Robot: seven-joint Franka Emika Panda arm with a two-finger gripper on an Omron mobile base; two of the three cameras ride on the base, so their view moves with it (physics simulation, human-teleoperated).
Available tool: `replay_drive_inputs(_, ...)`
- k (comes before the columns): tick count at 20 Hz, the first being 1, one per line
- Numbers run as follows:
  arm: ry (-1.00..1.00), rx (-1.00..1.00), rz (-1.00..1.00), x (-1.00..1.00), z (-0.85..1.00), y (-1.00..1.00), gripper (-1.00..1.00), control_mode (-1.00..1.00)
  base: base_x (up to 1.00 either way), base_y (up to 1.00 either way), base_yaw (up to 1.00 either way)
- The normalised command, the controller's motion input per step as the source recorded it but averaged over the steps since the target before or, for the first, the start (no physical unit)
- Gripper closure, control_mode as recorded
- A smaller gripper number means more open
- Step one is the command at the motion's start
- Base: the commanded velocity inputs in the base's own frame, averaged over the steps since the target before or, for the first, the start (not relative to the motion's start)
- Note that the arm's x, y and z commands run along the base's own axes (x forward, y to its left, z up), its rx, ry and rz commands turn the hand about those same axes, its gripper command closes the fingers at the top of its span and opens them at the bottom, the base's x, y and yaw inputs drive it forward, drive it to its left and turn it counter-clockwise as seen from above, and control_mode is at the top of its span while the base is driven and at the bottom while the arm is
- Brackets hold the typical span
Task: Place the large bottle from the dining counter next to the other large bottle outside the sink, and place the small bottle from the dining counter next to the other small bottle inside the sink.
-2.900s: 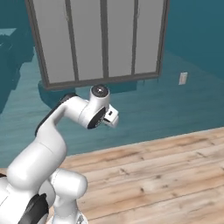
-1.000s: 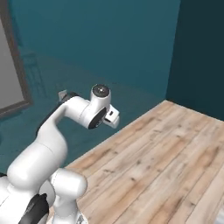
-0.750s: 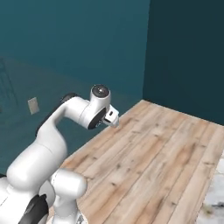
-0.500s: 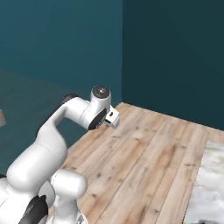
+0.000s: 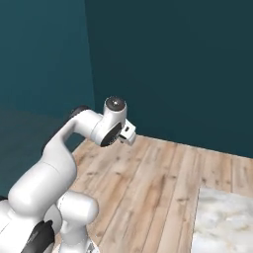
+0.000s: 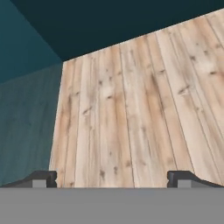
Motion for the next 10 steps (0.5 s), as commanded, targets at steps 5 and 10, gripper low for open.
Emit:
replay_drive_inputs(5, 0.00, 0.00, 0.00, 0.00, 0.00, 0.00, -1.00, 1.00, 1.00, -0.02, -0.42)
replay_drive_inputs(10, 0.00, 0.00, 0.00, 0.00, 0.00, 0.00, -1.00, 1.00, 1.00, 0.00, -0.45)
